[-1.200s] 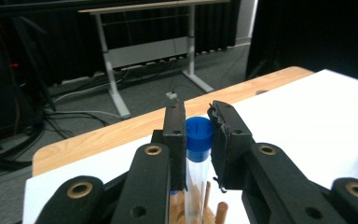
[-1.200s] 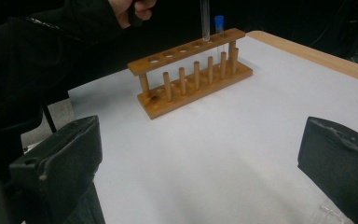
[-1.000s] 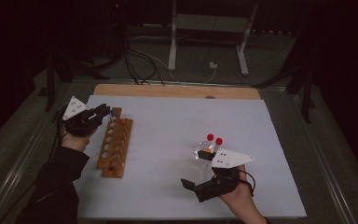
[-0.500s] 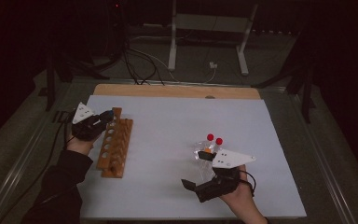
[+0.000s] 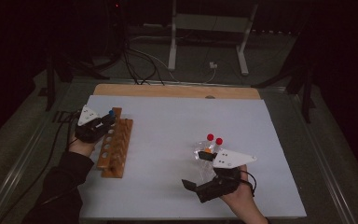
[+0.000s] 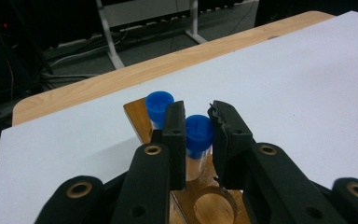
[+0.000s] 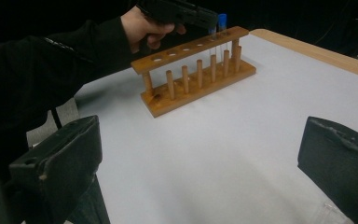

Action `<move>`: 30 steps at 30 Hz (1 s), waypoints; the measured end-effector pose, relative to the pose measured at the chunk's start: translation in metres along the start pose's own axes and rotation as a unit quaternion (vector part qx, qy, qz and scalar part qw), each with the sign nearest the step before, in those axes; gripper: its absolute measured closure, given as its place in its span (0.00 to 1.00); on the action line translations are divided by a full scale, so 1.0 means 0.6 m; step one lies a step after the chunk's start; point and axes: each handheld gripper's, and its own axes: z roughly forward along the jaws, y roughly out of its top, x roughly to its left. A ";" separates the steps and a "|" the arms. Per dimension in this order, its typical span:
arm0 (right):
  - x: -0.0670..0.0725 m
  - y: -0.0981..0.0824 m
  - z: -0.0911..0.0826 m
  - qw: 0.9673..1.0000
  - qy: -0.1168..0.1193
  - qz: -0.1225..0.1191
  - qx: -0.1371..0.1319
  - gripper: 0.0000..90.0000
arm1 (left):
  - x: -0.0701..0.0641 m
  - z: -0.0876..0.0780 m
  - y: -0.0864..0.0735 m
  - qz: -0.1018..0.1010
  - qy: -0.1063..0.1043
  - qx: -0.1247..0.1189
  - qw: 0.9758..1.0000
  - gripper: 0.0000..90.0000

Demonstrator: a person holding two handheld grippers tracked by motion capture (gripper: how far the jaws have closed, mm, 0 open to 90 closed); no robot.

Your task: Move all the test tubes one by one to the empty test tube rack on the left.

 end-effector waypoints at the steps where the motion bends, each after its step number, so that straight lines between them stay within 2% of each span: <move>1: 0.000 0.001 -0.001 1.000 -0.002 -0.004 0.000 0.00 | 0.000 0.000 0.001 -0.001 -0.001 0.001 1.000 0.86; 5: 0.001 0.002 -0.003 1.000 -0.004 -0.013 -0.003 0.00 | 0.001 -0.001 0.004 -0.002 -0.003 0.007 1.000 0.85; 6: 0.001 0.003 -0.004 1.000 -0.006 -0.014 -0.005 0.00 | 0.001 -0.002 0.005 -0.004 -0.006 0.002 1.000 0.82; 7: -0.001 0.004 -0.006 1.000 -0.004 -0.012 -0.012 0.00 | 0.000 -0.005 0.006 -0.005 -0.007 -0.002 1.000 0.75; 9: -0.003 0.006 -0.011 0.999 -0.005 -0.015 -0.028 0.00 | -0.001 -0.012 0.008 -0.007 -0.016 -0.013 1.000 0.69; 13: -0.007 0.010 -0.022 0.997 -0.019 -0.053 -0.051 0.00 | -0.008 -0.033 0.018 -0.015 -0.026 -0.035 0.999 0.52; 15: -0.011 0.013 -0.027 0.996 -0.024 -0.060 -0.056 0.00 | -0.014 -0.044 0.023 -0.017 -0.035 -0.047 0.998 0.43; 16: -0.015 0.014 -0.032 0.996 -0.028 -0.063 -0.059 0.00 | -0.017 -0.052 0.025 -0.018 -0.047 -0.054 0.997 0.40; 18: -0.022 0.016 -0.041 0.995 -0.036 -0.061 -0.069 0.00 | -0.024 -0.062 0.027 -0.018 -0.055 -0.059 0.997 0.32; 21: -0.038 0.017 -0.054 0.995 -0.045 -0.050 -0.069 0.00 | -0.034 -0.073 0.029 -0.031 -0.090 -0.065 0.993 0.20; 22: -0.043 0.016 -0.057 0.995 -0.056 -0.052 -0.070 0.00 | -0.040 -0.078 0.029 -0.031 -0.111 -0.066 0.991 0.18; 23: -0.049 0.015 -0.062 0.993 -0.073 -0.054 -0.073 0.00 | -0.047 -0.082 0.029 -0.025 -0.118 -0.068 0.990 0.18; 24: -0.054 0.013 -0.065 0.993 -0.077 -0.052 -0.074 0.00 | -0.052 -0.085 0.029 -0.020 -0.123 -0.068 0.990 0.15; 25: -0.059 0.012 -0.067 0.993 -0.079 -0.047 -0.072 0.00 | -0.060 -0.089 0.030 -0.015 -0.138 -0.066 0.988 0.11; 27: -0.070 0.008 -0.072 0.994 -0.088 -0.028 -0.064 0.00 | -0.072 -0.095 0.031 -0.010 -0.149 -0.065 0.987 0.06; 30: -0.085 -0.001 -0.075 0.994 -0.095 -0.001 -0.051 0.00 | -0.093 -0.103 0.029 -0.003 -0.168 -0.065 0.984 0.03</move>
